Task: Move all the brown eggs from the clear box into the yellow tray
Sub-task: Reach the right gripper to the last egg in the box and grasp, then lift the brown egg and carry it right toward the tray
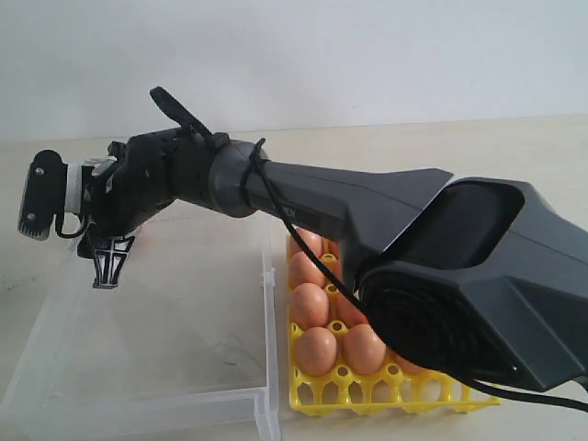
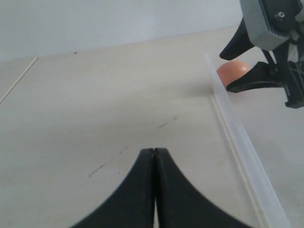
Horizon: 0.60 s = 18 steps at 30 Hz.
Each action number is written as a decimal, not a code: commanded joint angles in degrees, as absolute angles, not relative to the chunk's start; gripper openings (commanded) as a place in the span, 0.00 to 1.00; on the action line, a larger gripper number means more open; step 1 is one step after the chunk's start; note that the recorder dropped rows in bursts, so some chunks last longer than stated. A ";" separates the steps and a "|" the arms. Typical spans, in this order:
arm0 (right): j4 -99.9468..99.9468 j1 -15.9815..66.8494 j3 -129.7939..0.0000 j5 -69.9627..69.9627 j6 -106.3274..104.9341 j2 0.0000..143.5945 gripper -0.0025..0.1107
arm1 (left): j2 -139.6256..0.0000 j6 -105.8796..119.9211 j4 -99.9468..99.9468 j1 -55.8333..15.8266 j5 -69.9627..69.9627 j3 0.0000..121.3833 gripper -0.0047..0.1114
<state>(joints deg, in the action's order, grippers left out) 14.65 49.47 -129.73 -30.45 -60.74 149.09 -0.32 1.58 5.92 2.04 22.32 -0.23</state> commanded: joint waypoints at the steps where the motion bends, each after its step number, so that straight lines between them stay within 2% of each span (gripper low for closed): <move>1: 15.05 49.24 -129.47 -25.62 -61.38 150.71 0.51 | 0.00 1.33 5.78 1.71 21.79 0.00 0.04; 18: 8.63 46.97 -129.47 -21.07 -55.30 152.06 0.51 | 0.00 1.33 5.78 1.71 21.79 0.00 0.04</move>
<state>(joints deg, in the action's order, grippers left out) 9.47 47.64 -129.52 -21.61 -56.73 152.16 -0.32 1.58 5.92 2.04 22.32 -0.23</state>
